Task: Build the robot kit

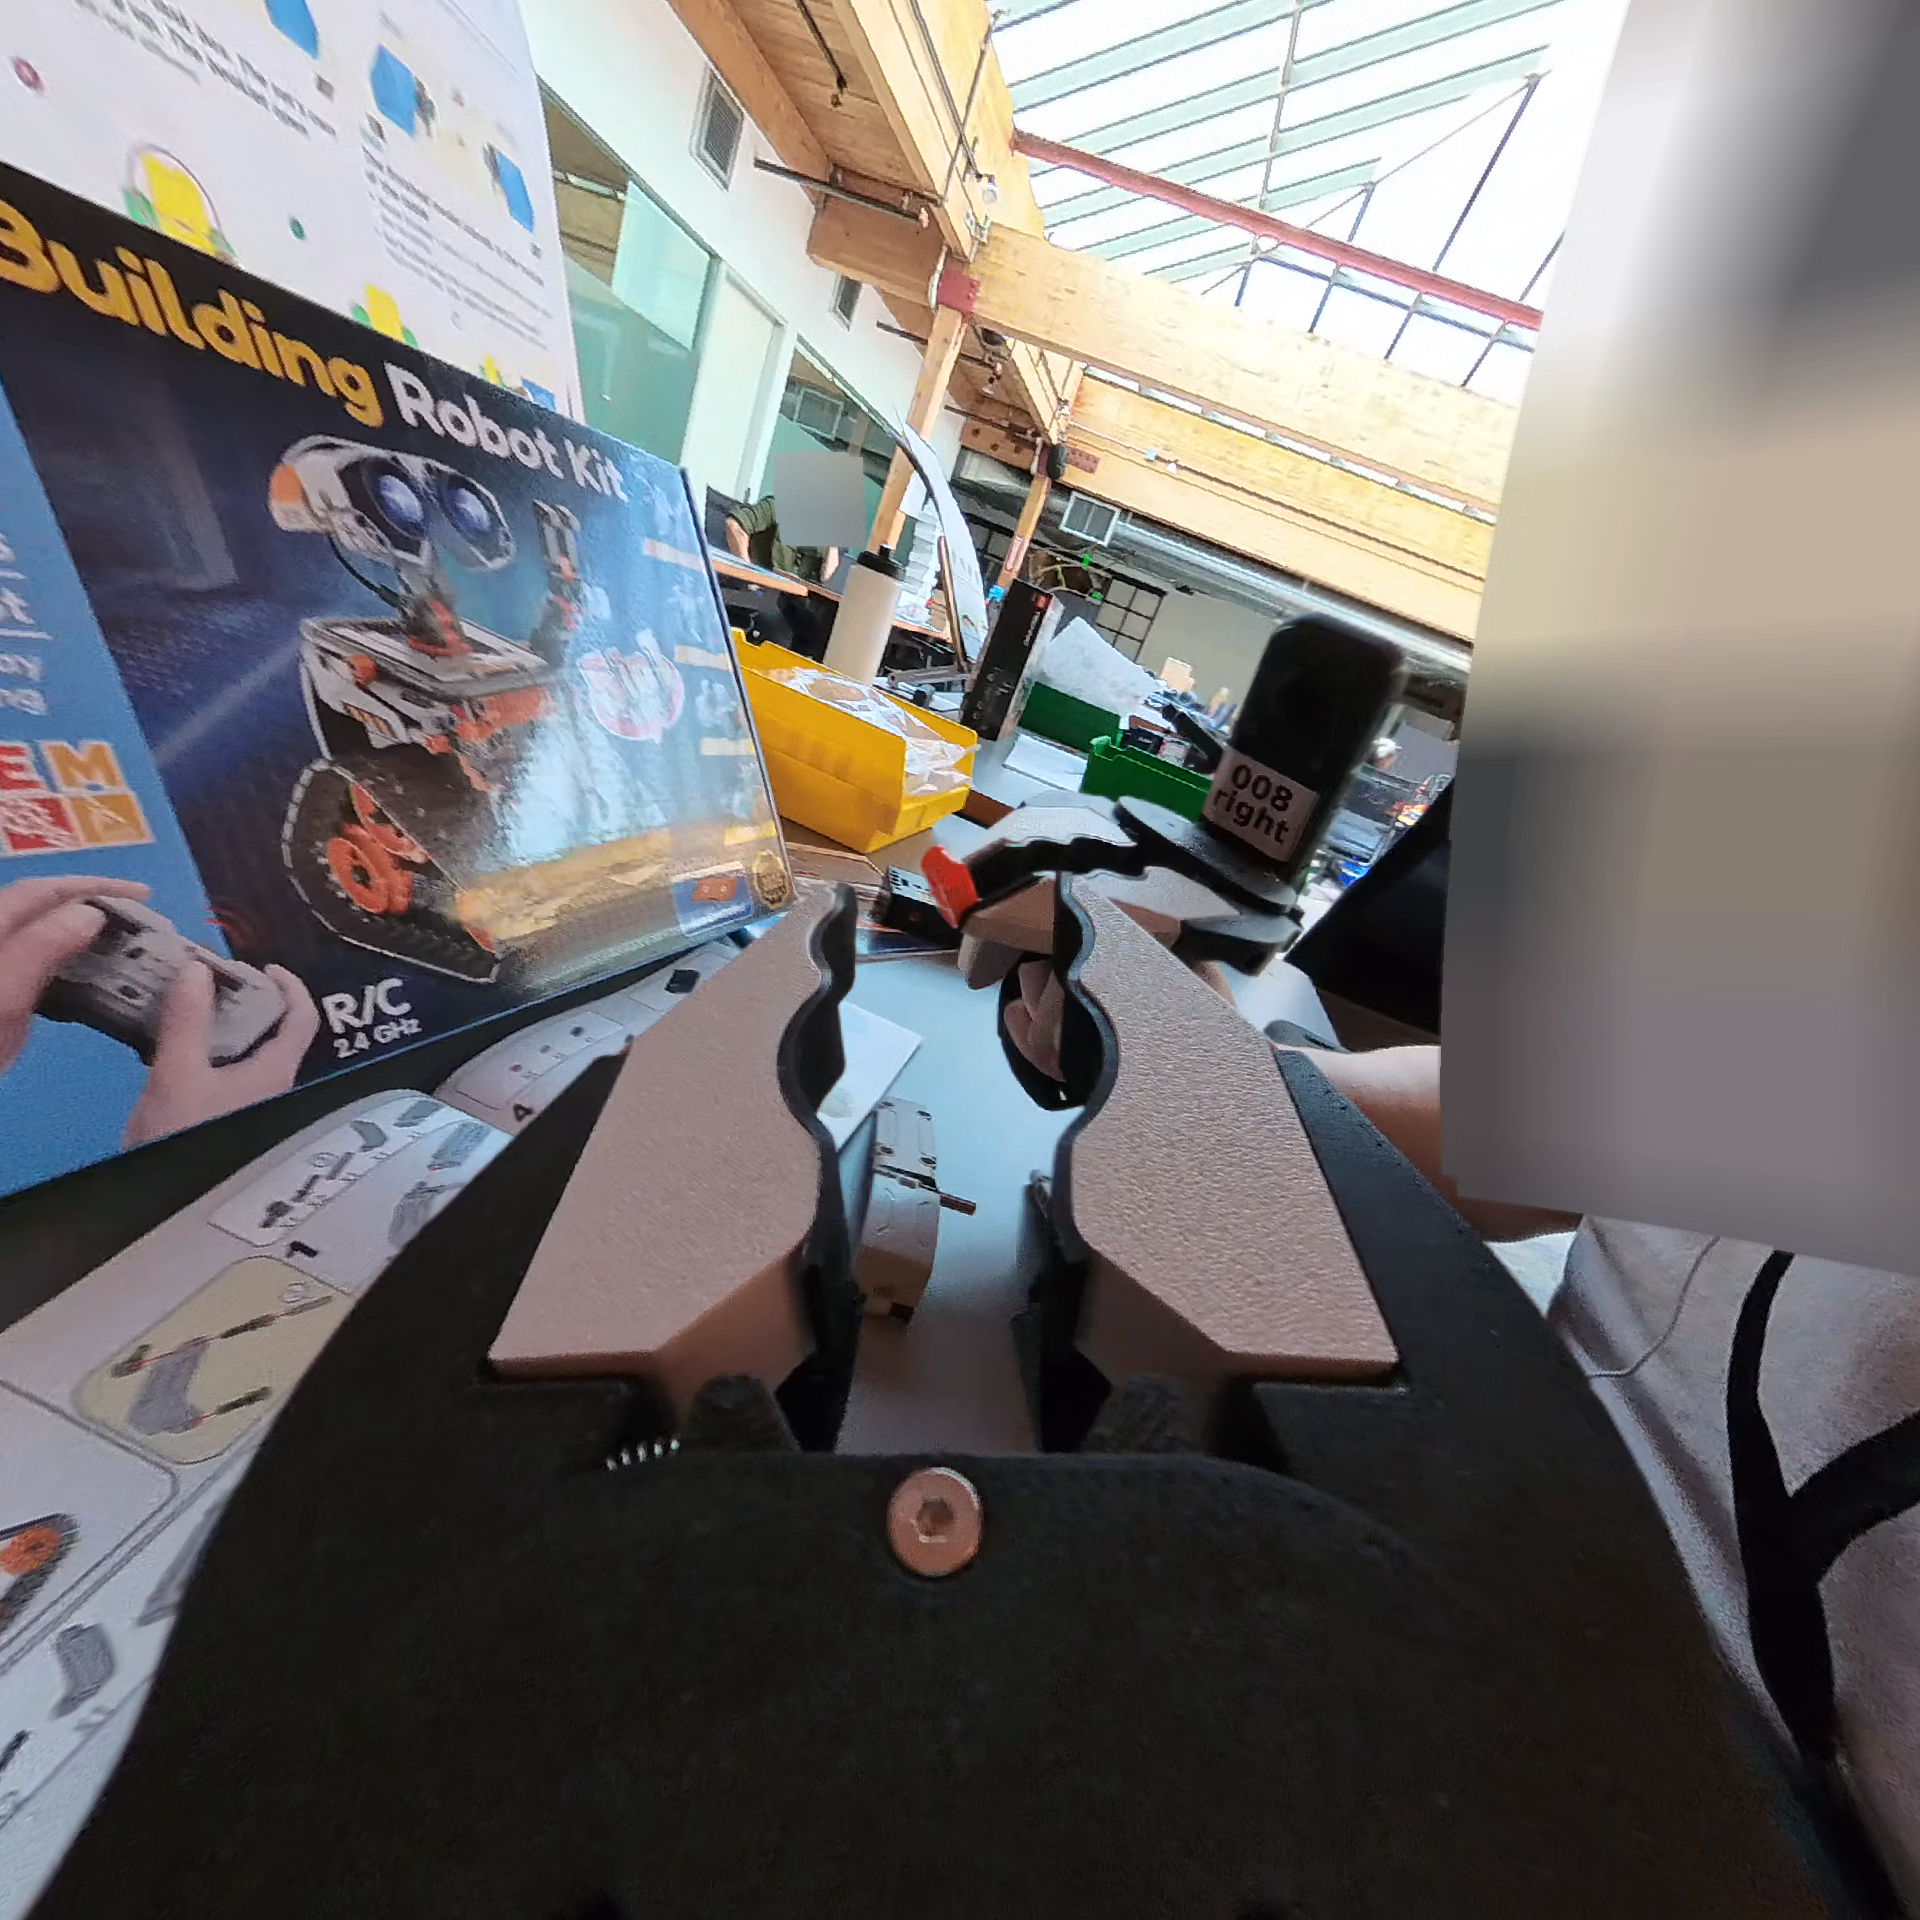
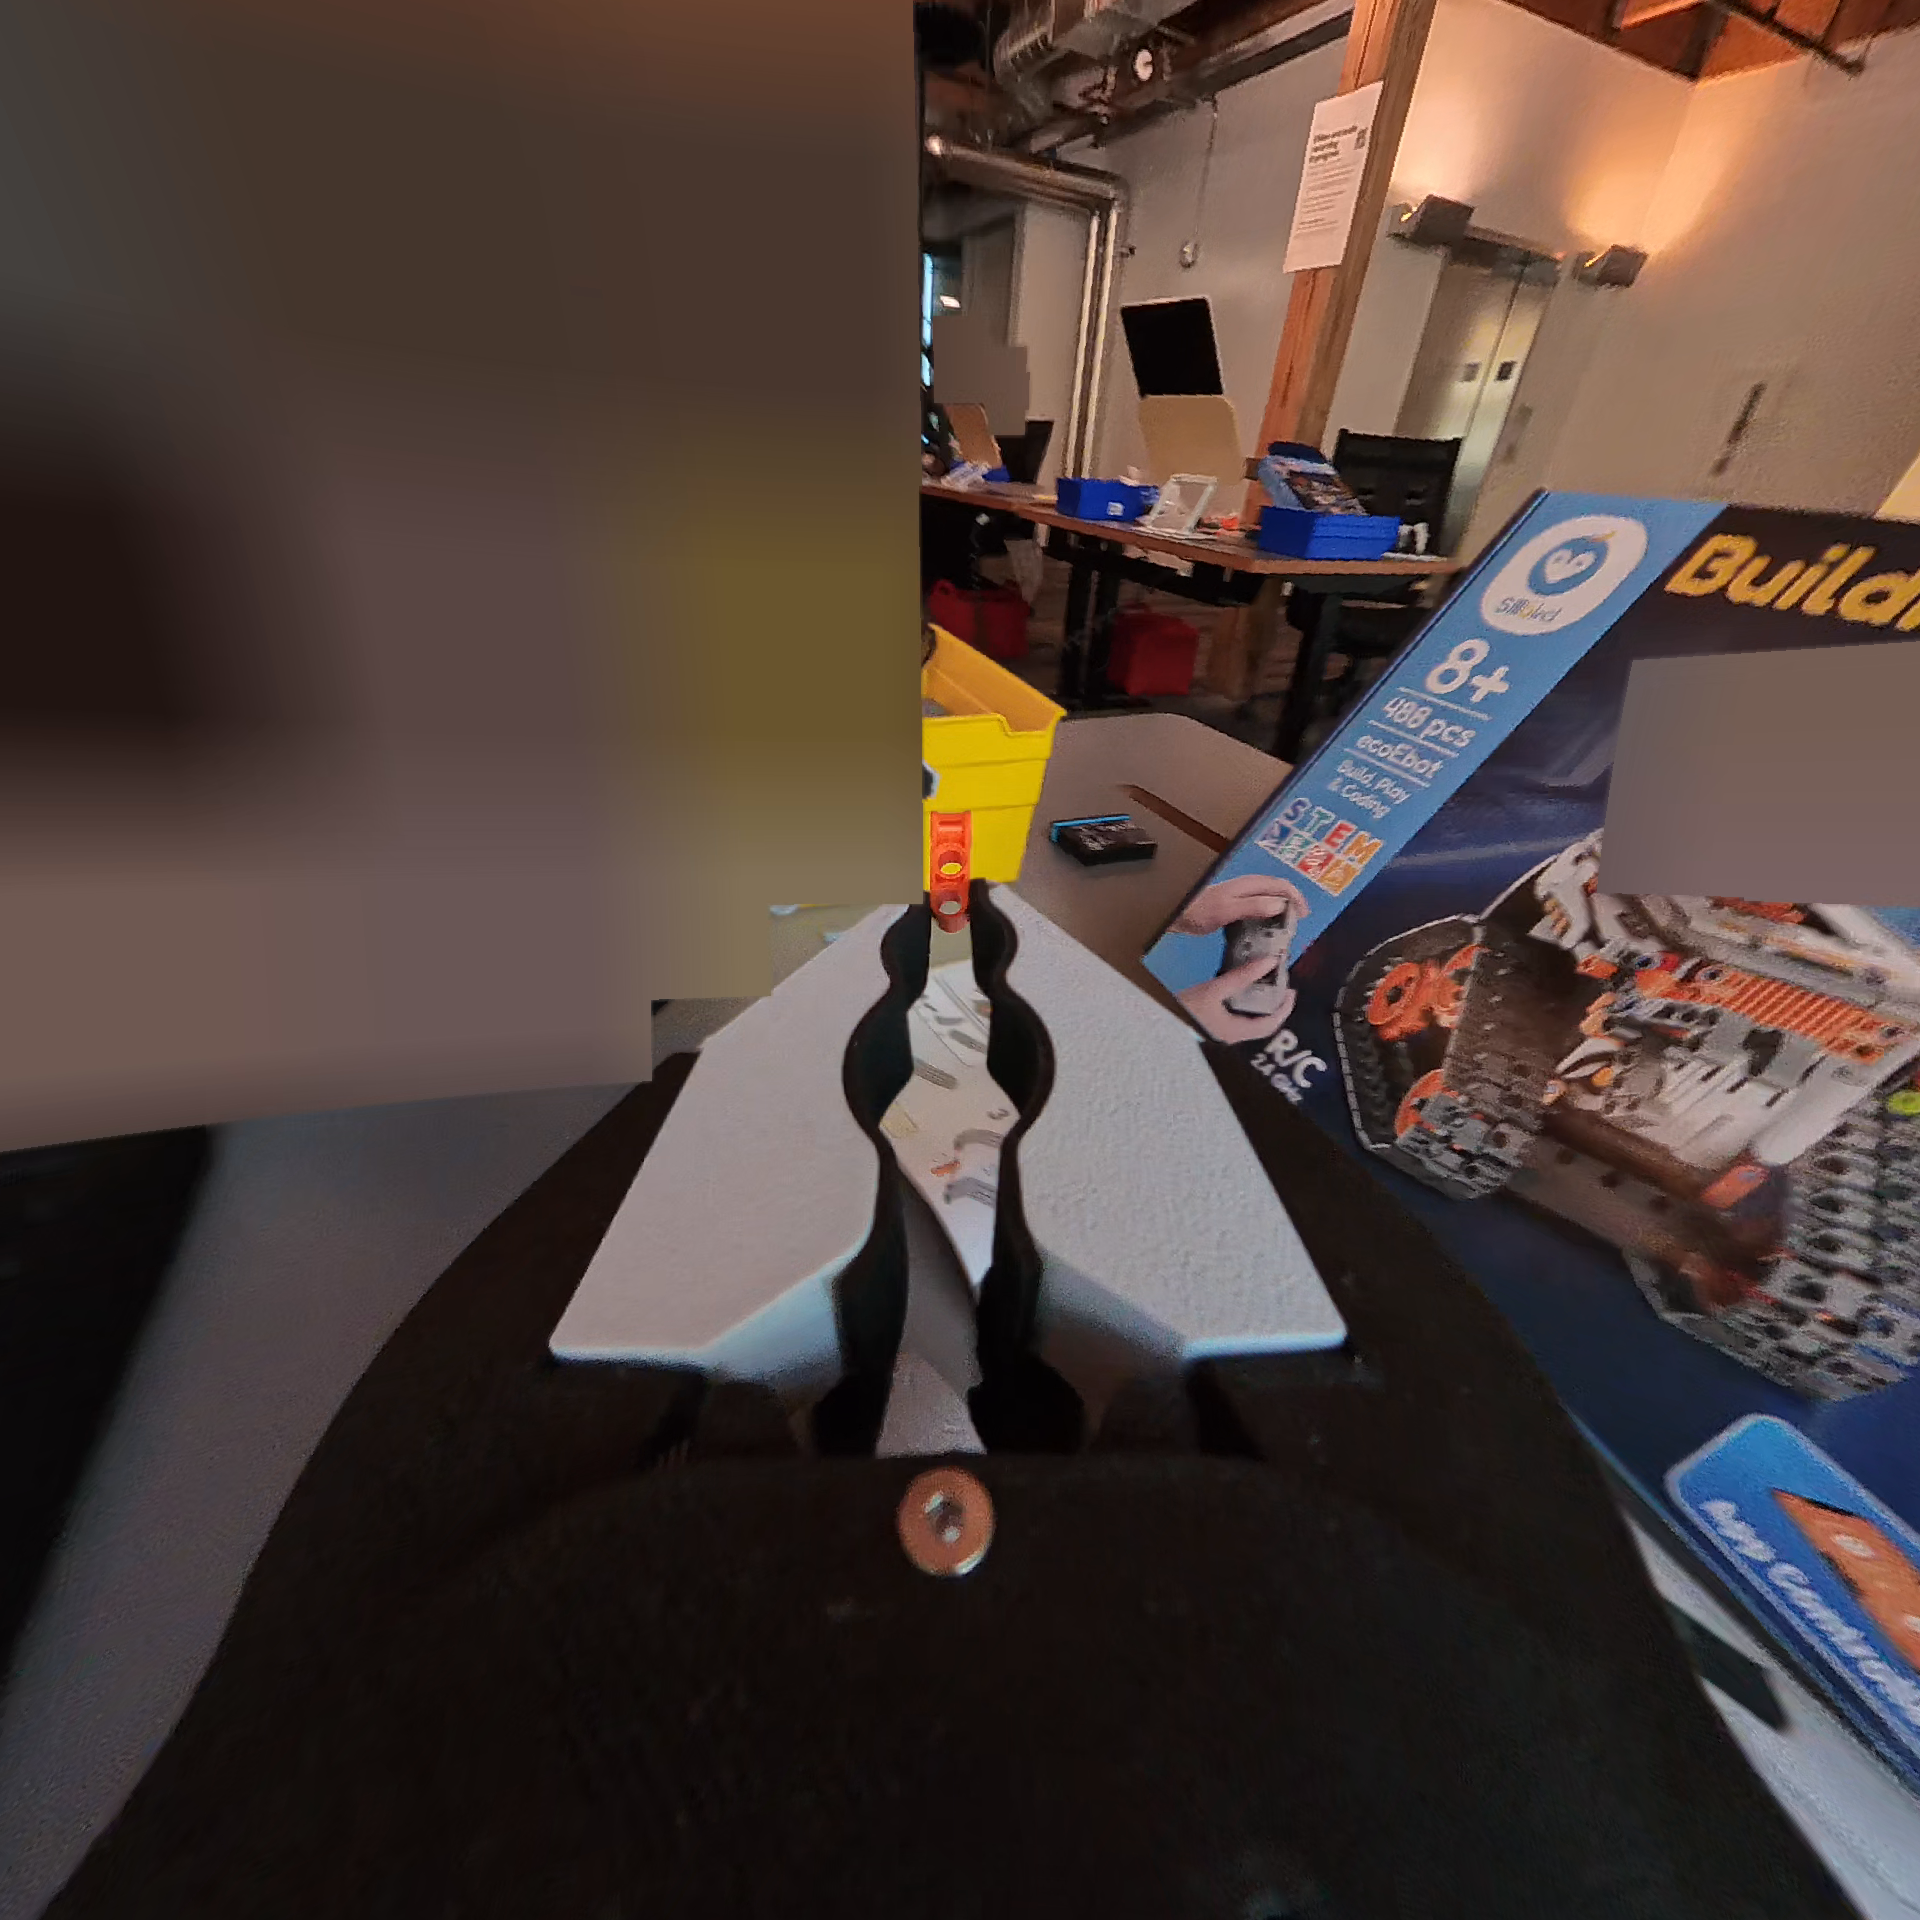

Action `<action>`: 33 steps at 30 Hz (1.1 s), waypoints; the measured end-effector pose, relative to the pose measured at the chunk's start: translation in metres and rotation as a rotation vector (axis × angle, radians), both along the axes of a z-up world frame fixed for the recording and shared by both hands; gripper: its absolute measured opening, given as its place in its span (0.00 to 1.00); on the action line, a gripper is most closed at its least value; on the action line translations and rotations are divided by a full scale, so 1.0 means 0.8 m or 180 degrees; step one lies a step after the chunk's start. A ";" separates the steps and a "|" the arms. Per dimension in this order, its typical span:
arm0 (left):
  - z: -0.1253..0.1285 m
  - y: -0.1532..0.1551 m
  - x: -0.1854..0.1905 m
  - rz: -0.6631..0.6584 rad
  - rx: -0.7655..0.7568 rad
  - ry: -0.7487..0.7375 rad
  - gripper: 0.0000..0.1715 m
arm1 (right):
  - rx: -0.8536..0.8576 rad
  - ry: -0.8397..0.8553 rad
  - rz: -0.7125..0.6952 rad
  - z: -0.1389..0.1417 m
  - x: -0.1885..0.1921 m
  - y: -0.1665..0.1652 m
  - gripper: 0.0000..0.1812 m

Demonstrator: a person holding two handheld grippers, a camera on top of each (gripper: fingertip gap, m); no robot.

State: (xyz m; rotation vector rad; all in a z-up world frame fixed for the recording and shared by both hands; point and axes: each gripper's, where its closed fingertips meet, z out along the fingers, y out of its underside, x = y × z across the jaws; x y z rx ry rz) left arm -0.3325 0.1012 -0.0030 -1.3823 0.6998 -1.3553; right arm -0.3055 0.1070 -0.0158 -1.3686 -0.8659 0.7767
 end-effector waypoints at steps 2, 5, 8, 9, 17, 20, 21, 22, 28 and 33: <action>-0.003 -0.004 0.006 -0.0079 -0.0037 0.0001 0.20 | 0.0247 -0.0244 -0.0189 -0.004 -0.003 0.000 0.04; -0.004 -0.008 0.010 -0.0150 -0.0037 0.0016 0.17 | 0.0509 -0.0430 -0.0237 -0.004 -0.012 -0.009 0.04; -0.002 -0.012 0.012 -0.0202 -0.0037 -0.0026 0.15 | 0.0674 -0.0515 -0.0242 -0.002 -0.017 -0.016 0.03; -0.002 -0.013 0.013 -0.0229 -0.0055 -0.0052 0.14 | 0.0720 -0.0543 -0.0244 -0.002 -0.018 -0.018 0.03; -0.001 -0.002 0.000 -0.0008 0.0049 0.0023 0.10 | 0.0586 -0.0465 -0.0344 -0.004 -0.009 -0.007 0.04; 0.003 0.001 -0.006 0.0033 0.0057 -0.0011 0.10 | 0.0380 -0.0277 -0.0377 -0.002 0.001 0.003 0.04; 0.004 0.001 -0.007 0.0030 0.0045 -0.0033 0.10 | 0.0309 -0.0207 -0.0371 -0.002 0.003 0.005 0.04; 0.004 0.001 -0.007 0.0022 0.0030 -0.0048 0.10 | 0.0240 -0.0135 -0.0359 -0.001 0.005 0.006 0.04; -0.008 0.000 0.001 -0.0066 -0.0040 0.0029 0.11 | -0.0321 0.0323 0.0103 0.000 -0.002 -0.001 0.04; -0.012 -0.002 0.006 -0.0125 -0.0074 0.0054 0.11 | -0.1090 0.0839 0.0478 -0.005 -0.003 0.002 0.03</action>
